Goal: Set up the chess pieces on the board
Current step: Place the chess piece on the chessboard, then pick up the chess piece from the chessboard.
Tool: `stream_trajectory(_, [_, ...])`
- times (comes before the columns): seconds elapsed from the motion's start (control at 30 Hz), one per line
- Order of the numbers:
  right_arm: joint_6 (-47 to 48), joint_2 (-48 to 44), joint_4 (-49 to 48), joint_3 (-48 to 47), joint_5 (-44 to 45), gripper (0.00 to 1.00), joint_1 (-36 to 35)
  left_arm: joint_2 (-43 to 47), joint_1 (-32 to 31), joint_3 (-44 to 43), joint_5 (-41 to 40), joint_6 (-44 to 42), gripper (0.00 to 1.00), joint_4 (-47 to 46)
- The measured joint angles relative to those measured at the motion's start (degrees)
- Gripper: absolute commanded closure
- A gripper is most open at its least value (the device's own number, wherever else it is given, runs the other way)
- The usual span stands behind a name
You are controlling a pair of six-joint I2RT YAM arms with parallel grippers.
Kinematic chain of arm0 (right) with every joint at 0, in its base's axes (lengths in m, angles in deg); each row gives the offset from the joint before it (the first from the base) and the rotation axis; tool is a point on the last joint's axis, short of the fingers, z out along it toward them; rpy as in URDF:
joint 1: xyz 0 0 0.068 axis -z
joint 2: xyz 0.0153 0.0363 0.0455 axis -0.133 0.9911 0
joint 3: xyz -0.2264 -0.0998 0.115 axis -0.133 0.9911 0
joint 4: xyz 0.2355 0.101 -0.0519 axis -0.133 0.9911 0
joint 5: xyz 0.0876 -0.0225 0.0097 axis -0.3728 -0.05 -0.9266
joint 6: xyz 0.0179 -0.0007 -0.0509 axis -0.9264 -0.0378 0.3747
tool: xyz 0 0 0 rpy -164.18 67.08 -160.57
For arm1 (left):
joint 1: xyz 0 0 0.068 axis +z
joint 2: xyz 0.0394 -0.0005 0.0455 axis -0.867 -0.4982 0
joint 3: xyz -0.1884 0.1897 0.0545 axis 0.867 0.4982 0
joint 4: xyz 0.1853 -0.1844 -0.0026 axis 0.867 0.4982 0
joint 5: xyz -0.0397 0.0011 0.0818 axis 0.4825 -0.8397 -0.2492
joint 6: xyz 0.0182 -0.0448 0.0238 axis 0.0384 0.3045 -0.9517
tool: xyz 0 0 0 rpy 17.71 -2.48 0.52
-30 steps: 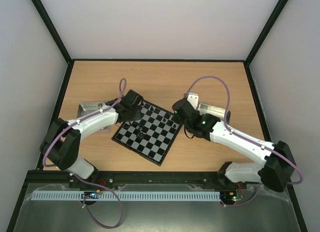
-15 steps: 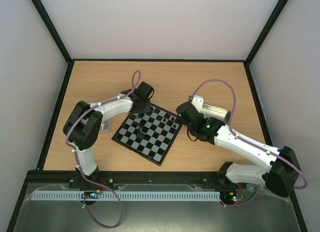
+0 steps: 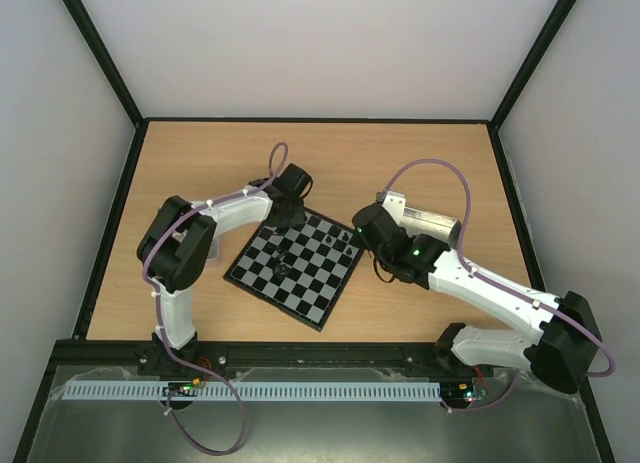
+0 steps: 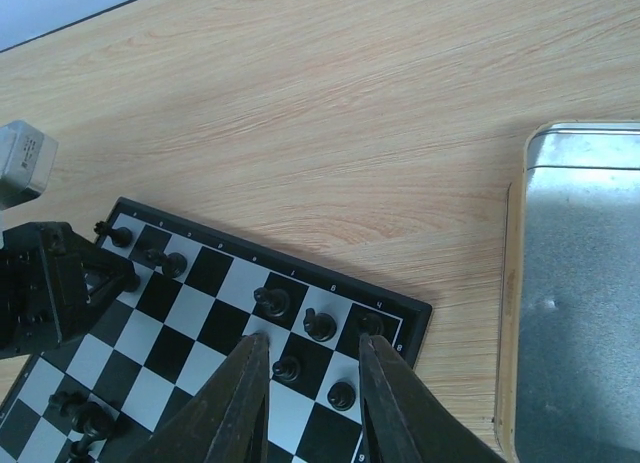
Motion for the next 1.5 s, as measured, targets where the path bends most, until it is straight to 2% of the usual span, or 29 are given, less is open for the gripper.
stream_trajectory(0.17, [0.0, 0.0, -0.3, 0.0, -0.2, 0.75, 0.0, 0.0, 0.0, -0.1, 0.5, -0.5, 0.71, 0.4])
stream_trajectory(0.4, [0.0, 0.0, -0.9, 0.0, -1.2, 0.74, 0.0, 2.1, 0.0, -0.1, 2.0, -0.7, 0.65, 2.3])
stream_trajectory(0.53, [0.9, 0.3, -2.0, 0.0, -3.8, 0.69, 0.0, 8.9, 0.0, 2.0, 3.3, -0.2, 0.62, 2.0])
stream_trajectory(0.67, [3.2, 2.3, -4.6, 0.0, -9.9, 0.63, 0.1, 19.3, 0.0, 8.1, 3.3, 1.2, 0.6, 0.7])
stream_trajectory(0.8, [5.8, 9.4, -6.4, -1.2, -17.0, 0.57, -0.6, 28.6, 0.2, 16.3, 2.4, 3.2, 0.59, -0.3])
stream_trajectory(0.87, [7.5, 13.9, -7.0, -3.4, -19.6, 0.55, -2.1, 33.2, 0.6, 21.2, 1.5, 4.2, 0.56, -0.9])
stream_trajectory(1.07, [16.1, 29.0, -6.4, -15.9, -26.6, 0.55, -6.3, 49.6, 2.2, 31.5, -2.9, 7.0, 0.48, -1.3])
stream_trajectory(1.3, [29.0, 44.0, 0.1, -33.3, -28.9, 0.59, -6.6, 66.5, 5.1, 33.9, -9.6, 9.2, 0.39, 0.2])
stream_trajectory(1.5, [35.3, 51.0, 6.9, -39.6, -28.6, 0.61, -6.6, 74.2, 6.2, 35.6, -14.1, 10.9, 0.38, 2.3])
